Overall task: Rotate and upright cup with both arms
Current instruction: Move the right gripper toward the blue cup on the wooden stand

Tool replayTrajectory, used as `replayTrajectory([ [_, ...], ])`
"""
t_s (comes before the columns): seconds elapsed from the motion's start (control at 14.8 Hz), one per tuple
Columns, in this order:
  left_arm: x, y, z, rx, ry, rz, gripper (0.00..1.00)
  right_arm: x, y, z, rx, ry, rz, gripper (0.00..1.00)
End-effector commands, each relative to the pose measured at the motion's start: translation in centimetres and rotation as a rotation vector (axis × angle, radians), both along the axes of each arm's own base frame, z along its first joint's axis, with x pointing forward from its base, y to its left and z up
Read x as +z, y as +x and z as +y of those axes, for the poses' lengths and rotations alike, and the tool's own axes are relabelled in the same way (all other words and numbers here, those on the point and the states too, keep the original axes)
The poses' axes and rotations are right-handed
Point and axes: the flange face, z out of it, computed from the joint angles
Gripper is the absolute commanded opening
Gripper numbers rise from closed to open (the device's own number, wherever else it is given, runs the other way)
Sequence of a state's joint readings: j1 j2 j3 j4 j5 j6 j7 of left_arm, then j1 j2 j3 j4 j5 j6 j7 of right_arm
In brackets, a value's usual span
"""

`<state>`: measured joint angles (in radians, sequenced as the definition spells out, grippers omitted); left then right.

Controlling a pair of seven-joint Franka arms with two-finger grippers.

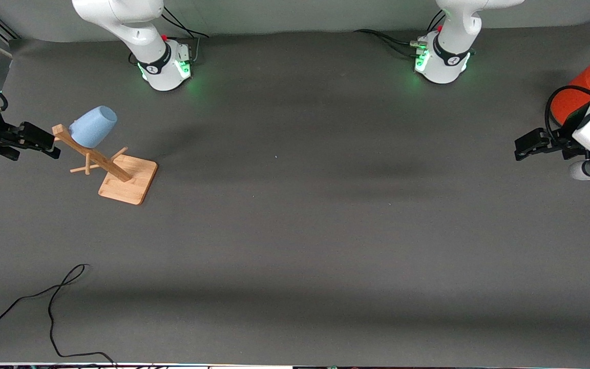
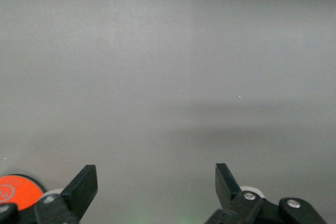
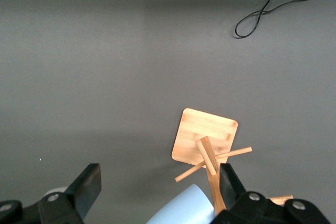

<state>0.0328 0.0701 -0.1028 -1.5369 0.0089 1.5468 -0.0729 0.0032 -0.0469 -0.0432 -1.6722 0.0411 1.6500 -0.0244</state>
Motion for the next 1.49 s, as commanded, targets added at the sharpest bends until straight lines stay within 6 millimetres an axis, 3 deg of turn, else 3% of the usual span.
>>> replayTrajectory([
  [0.0, 0.3, 0.2, 0.0, -0.017, 0.009, -0.015, 1.00, 0.2, 0.7, 0.0, 0.018, -0.010, 0.000, 1.00],
  [0.2, 0.3, 0.2, 0.0, -0.017, 0.009, -0.015, 1.00, 0.7, 0.3, -0.2, 0.006, -0.007, -0.003, 1.00],
  [0.34, 0.3, 0.2, 0.0, -0.017, 0.011, -0.015, 1.00, 1.6, -1.2, -0.5, -0.057, 0.001, 0.034, 1.00],
  [0.61, 0.3, 0.2, 0.0, -0.017, 0.009, -0.016, 1.00, 2.1, -5.0, -1.3, -0.477, 0.054, 0.130, 1.00],
  [0.95, 0.4, 0.3, 0.0, -0.017, 0.011, -0.018, 1.00, -2.4, -9.4, -5.3, -0.825, 0.141, 0.252, 1.00],
  [1.15, 0.3, 0.3, 0.1, -0.015, 0.009, -0.021, 1.00, -5.6, -11.9, -6.9, -0.913, 0.192, 0.309, 1.00],
  [1.42, 0.3, 0.3, 0.0, -0.017, 0.009, -0.021, 1.00, -9.6, -13.2, -6.8, -0.942, 0.222, 0.268, 1.00],
])
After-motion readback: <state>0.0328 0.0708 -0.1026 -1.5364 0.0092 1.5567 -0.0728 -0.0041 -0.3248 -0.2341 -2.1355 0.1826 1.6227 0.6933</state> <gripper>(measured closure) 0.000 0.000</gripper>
